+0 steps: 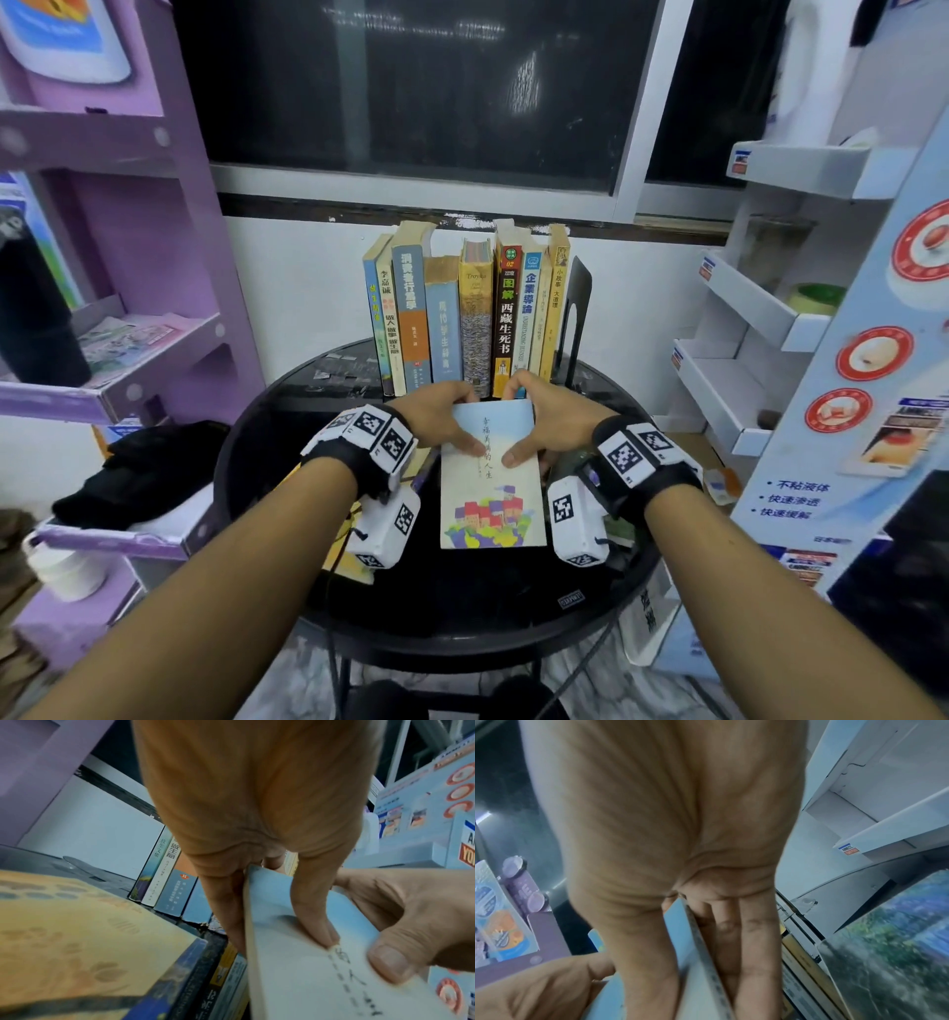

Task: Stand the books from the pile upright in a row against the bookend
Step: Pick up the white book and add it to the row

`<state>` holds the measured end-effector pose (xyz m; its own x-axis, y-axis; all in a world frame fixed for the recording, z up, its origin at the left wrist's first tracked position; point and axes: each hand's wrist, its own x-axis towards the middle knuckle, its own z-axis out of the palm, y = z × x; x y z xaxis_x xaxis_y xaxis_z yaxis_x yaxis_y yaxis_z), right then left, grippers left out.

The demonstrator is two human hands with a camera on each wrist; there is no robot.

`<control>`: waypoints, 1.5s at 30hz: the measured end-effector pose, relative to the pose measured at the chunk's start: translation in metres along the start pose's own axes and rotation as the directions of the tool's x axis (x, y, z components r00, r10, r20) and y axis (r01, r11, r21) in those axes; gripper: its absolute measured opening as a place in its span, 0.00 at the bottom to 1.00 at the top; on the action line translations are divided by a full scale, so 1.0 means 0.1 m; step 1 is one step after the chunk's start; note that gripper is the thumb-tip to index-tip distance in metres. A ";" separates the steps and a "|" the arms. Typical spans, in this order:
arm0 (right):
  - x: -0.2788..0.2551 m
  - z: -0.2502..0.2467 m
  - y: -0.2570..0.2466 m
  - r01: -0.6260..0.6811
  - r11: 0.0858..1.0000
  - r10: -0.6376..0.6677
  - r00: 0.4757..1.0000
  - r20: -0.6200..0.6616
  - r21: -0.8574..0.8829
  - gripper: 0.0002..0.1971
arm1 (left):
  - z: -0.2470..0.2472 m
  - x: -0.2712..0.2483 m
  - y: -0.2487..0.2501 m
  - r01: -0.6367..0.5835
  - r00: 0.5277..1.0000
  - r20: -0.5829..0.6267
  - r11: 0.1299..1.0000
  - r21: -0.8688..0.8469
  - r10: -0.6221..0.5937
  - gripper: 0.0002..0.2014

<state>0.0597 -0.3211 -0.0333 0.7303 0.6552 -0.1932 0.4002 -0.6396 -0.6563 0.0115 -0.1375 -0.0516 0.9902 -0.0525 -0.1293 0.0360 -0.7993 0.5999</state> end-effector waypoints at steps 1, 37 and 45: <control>0.00 -0.03 0.00 0.002 1.000 -0.002 1.000 -0.003 0.029 0.30 | -0.02 0.00 0.02 -0.018 1.000 -0.020 1.000 -0.018 0.018 0.19; 0.30 -0.76 0.48 -0.129 0.979 -0.001 0.772 -0.635 -0.158 0.16 | -0.68 1.26 0.92 -0.086 0.756 -0.566 0.908 0.411 0.328 0.32; 0.53 -0.78 0.50 -0.126 0.981 -0.006 0.747 -0.665 -0.150 0.17 | -0.67 1.49 0.89 -0.110 0.775 -0.526 0.895 0.433 0.350 0.32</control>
<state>0.1622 -0.3497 -0.0197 0.9112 0.2264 0.3443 0.3838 -0.7702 -0.5095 0.1716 -0.1759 0.0354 0.8509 -0.0051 0.5253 -0.1347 -0.9686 0.2089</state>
